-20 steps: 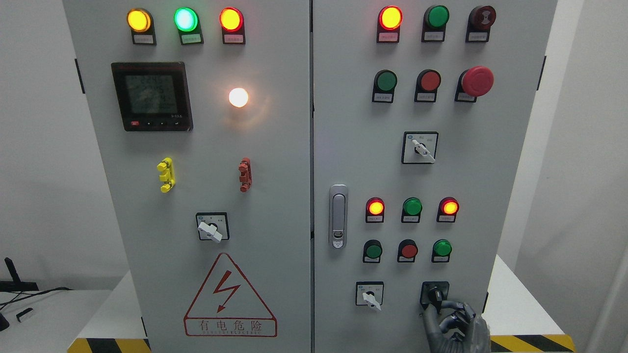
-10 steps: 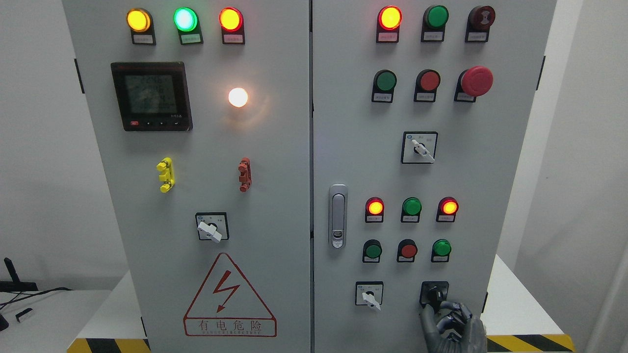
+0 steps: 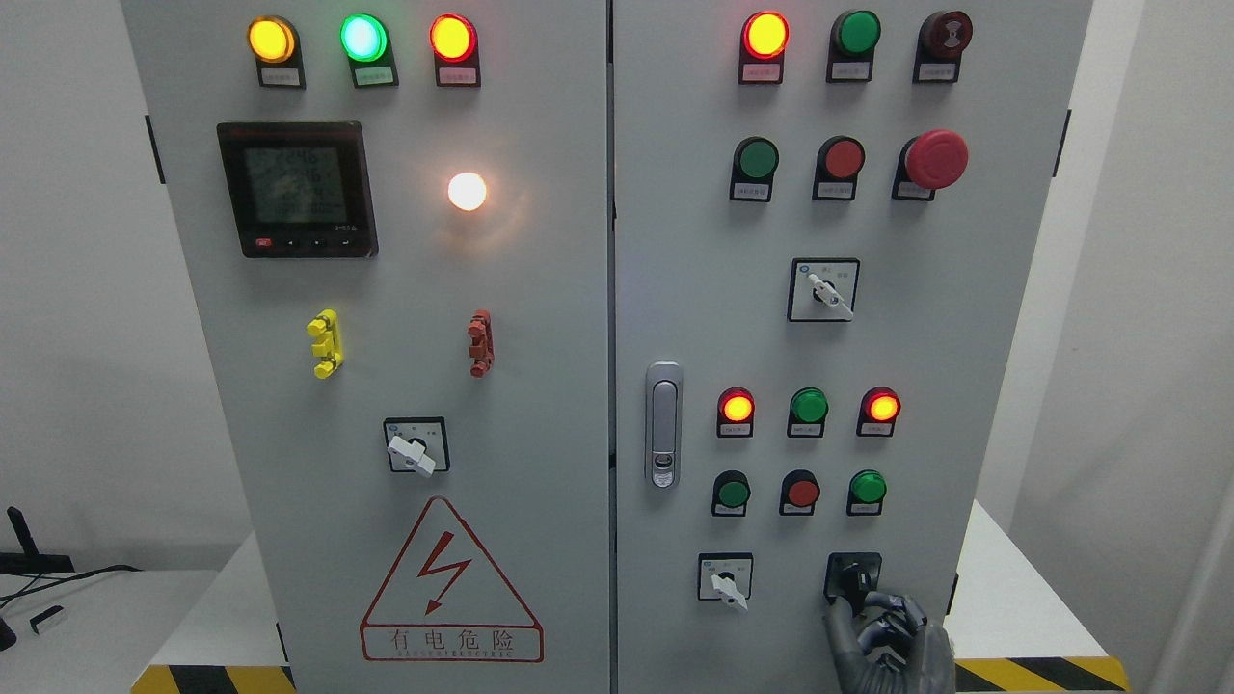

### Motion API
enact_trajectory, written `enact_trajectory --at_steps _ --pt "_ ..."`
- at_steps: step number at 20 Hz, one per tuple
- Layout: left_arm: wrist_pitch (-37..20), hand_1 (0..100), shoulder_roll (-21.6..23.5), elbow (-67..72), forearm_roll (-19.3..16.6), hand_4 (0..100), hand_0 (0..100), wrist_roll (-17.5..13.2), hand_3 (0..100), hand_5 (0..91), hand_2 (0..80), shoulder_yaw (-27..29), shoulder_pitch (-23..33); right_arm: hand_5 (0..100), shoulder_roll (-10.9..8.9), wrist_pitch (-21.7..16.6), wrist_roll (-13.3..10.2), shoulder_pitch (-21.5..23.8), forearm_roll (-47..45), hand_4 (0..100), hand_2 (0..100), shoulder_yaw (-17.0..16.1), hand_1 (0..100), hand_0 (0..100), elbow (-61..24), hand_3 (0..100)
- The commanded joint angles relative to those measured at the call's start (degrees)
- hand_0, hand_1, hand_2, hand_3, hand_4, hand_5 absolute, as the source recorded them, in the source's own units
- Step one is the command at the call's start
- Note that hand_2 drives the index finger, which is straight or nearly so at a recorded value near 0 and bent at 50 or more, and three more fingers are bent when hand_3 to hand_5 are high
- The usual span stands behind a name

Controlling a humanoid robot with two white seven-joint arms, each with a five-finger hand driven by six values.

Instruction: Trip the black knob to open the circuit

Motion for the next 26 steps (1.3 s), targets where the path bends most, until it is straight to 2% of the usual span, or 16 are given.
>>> enact_trajectory --at_steps 1,26 --pt "0.02 39 0.03 0.06 -1.76 0 12 -0.04 0 0.0 0.0 0.0 0.0 95 0.08 0.1 -0.04 -0.41 -2.78 85 60 0.06 78 53 -0.17 91" --pt "0.02 39 -0.06 0.06 -1.76 0 12 -0.04 0 0.0 0.0 0.0 0.0 95 -0.01 0.28 0.05 -0.94 -5.95 85 60 0.94 79 53 -0.53 91"
